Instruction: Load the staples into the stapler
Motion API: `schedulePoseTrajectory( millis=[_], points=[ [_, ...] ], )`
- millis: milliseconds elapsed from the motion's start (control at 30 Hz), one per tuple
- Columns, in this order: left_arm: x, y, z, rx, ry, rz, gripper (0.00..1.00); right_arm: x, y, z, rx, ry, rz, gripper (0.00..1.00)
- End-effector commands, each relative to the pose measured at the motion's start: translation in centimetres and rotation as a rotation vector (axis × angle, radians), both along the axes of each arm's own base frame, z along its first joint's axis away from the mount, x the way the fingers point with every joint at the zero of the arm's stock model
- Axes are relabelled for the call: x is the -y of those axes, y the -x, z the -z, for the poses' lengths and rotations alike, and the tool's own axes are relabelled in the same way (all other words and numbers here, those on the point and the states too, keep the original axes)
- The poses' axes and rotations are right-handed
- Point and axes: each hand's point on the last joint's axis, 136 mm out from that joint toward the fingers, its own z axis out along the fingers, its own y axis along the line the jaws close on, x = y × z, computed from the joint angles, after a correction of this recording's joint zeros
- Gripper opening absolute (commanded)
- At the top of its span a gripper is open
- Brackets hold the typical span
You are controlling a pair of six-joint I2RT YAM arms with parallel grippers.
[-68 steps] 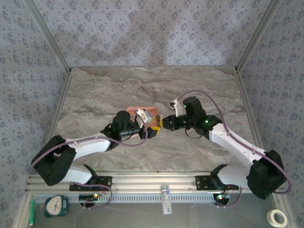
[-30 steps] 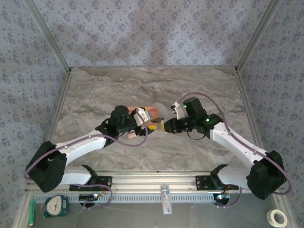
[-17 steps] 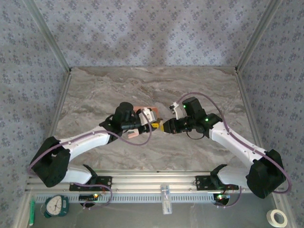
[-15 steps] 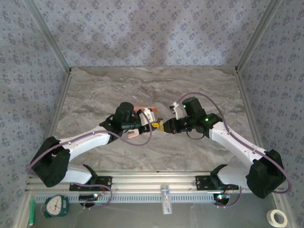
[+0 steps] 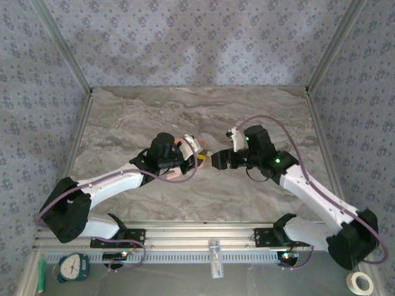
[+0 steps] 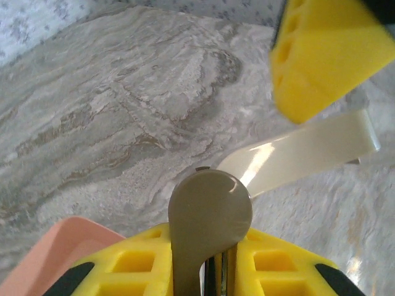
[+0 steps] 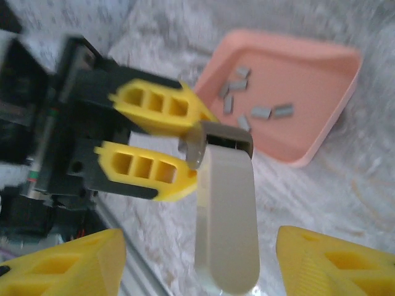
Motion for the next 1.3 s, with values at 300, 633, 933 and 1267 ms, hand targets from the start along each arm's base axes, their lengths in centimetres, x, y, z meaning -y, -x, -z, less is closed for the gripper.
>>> schedulePoseTrajectory(
  millis=[300, 633, 933, 1267],
  points=[
    [0.1, -1.0, -0.7, -0.256, 0.317, -0.177, 0.19, 1.7, -2.7, -1.9, 0.2, -0.175, 0.339, 0.69],
    [1.0, -1.0, -0.9, -0.283, 0.331, -0.143, 0.19, 0.3, -4.1, -1.6, 0.145, -0.259, 0.372, 0.68],
    [1.4, -0.9, -1.3, -0.283, 0.343, -0.122, 0.19, 0.0, -5.4, -0.1, 0.084, -0.258, 0.431, 0.6],
    [1.5, -1.2, -1.5, -0.292, 0.354, -0.13, 0.19, -0.3, -5.6, 0.3, 0.064, -0.254, 0.439, 0.42]
  ],
)
